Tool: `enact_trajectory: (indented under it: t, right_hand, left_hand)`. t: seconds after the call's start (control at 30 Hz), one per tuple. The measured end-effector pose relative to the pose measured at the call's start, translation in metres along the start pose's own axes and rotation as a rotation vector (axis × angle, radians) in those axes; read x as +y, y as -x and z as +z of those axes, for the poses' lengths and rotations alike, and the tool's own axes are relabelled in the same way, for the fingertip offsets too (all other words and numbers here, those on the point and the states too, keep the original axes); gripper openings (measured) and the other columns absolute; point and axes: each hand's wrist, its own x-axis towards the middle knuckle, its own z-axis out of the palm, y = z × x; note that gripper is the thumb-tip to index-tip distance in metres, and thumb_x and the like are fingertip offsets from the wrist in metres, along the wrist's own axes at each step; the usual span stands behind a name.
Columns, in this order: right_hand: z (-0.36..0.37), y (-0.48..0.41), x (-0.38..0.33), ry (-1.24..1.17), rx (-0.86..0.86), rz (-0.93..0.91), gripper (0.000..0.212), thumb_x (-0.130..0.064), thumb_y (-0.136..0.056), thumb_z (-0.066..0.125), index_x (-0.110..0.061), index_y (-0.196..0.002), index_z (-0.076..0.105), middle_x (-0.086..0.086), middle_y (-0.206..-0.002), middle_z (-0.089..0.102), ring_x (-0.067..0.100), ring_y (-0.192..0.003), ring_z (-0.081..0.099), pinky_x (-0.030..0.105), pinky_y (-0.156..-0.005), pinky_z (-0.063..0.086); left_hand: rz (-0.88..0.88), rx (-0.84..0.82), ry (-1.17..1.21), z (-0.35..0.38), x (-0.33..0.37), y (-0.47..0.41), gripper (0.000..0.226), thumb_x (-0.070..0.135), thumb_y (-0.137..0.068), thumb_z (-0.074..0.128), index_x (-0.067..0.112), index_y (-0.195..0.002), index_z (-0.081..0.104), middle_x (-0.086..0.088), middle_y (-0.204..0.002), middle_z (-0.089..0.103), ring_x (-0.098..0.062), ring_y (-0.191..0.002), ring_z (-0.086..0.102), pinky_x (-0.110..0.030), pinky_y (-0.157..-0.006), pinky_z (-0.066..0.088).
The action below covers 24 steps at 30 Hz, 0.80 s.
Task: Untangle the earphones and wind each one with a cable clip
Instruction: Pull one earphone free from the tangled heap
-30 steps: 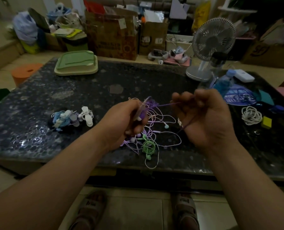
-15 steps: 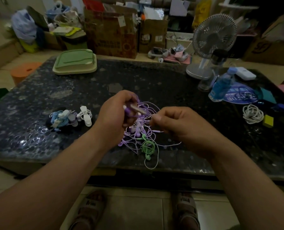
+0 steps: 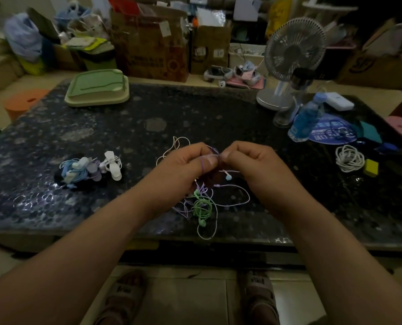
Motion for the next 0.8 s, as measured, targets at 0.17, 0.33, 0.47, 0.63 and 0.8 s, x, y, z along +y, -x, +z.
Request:
enact_trajectory:
  t: [0.17, 0.33, 0.47, 0.63, 0.8]
  right_hand:
    - [-0.001, 0.002, 0.001, 0.213, 0.147, -0.091, 0.013, -0.027, -0.098, 0.068, -0.022, -0.089, 0.076, -0.004, -0.100, 0.072, 0.012, -0.094, 0.068, 0.036, -0.084, 0.056]
    - [0.002, -0.001, -0.004, -0.273, 0.178, -0.002, 0.017, -0.013, -0.104, 0.055, -0.008, -0.094, 0.068, 0.012, -0.095, 0.076, 0.018, -0.075, 0.068, 0.035, -0.067, 0.057]
    - [0.001, -0.007, -0.009, -0.693, 0.186, 0.119, 0.017, -0.013, -0.102, 0.045, -0.003, -0.094, 0.057, 0.008, -0.091, 0.077, 0.007, -0.048, 0.037, 0.019, -0.041, 0.021]
    - [-0.002, -0.011, -0.007, -0.799, 0.290, 0.138, 0.024, -0.017, -0.104, 0.046, -0.008, -0.084, 0.055, 0.006, -0.080, 0.073, 0.008, -0.046, 0.038, 0.019, -0.040, 0.022]
    - [-0.011, -0.012, -0.002, -0.772, 0.375, 0.091, 0.024, -0.025, -0.108, 0.049, -0.019, -0.084, 0.051, -0.003, -0.066, 0.058, 0.009, -0.046, 0.030, 0.024, -0.045, 0.017]
  left_hand:
    - [0.012, 0.093, -0.014, -0.007, -0.006, -0.003, 0.013, 0.005, -0.104, 0.057, 0.016, -0.101, 0.063, -0.012, -0.084, 0.071, -0.013, -0.063, 0.060, -0.024, -0.050, 0.041]
    - [0.030, 0.061, 0.002, -0.006, -0.005, -0.004, 0.011, 0.017, -0.105, 0.059, 0.023, -0.098, 0.064, 0.002, -0.073, 0.055, -0.009, -0.061, 0.048, -0.025, -0.053, 0.038]
    - [0.001, 0.004, 0.032, -0.008, -0.003, -0.003, 0.013, 0.016, -0.104, 0.059, 0.022, -0.094, 0.065, -0.002, -0.075, 0.057, -0.015, -0.061, 0.051, -0.022, -0.051, 0.038]
    - [-0.089, 0.058, 0.156, -0.010, -0.006, -0.003, 0.021, -0.005, -0.101, 0.049, 0.006, -0.117, 0.057, -0.009, -0.079, 0.062, -0.018, -0.053, 0.049, -0.018, -0.041, 0.033]
    - [-0.125, 0.063, 0.491, -0.021, -0.011, -0.007, 0.028, 0.003, -0.094, 0.039, 0.006, -0.112, 0.060, 0.000, -0.061, 0.037, -0.013, -0.049, 0.030, -0.030, -0.050, 0.020]
